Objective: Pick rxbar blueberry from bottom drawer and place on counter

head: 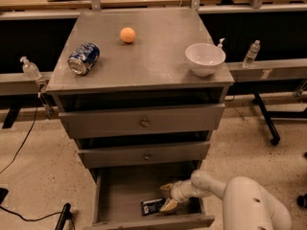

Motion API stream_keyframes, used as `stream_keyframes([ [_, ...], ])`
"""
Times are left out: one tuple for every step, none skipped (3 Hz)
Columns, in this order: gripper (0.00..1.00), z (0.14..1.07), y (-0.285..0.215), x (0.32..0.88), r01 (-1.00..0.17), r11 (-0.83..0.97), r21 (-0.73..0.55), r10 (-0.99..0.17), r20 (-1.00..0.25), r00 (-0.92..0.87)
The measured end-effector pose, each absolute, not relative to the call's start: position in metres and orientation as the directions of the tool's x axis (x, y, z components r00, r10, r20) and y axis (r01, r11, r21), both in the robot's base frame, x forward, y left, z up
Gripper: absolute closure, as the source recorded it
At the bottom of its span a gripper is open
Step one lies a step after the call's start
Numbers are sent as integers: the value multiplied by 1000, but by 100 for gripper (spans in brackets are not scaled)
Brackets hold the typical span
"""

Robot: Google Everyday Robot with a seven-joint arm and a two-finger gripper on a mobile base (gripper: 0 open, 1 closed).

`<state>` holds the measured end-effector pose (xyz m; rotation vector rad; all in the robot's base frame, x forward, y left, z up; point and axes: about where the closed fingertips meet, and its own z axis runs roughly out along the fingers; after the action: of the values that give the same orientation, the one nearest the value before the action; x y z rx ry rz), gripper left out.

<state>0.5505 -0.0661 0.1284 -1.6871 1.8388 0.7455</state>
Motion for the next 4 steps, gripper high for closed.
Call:
stream_keyframes([
  [33, 117, -60, 544, -998, 29, 57, -716, -696, -61],
  [40, 108, -56, 539, -998, 1, 62, -732, -680, -43],
  [58, 106, -56, 538, -999, -14, 52, -742, -670, -25],
  [88, 107, -56, 538, -999, -14, 52, -742, -670, -24],
])
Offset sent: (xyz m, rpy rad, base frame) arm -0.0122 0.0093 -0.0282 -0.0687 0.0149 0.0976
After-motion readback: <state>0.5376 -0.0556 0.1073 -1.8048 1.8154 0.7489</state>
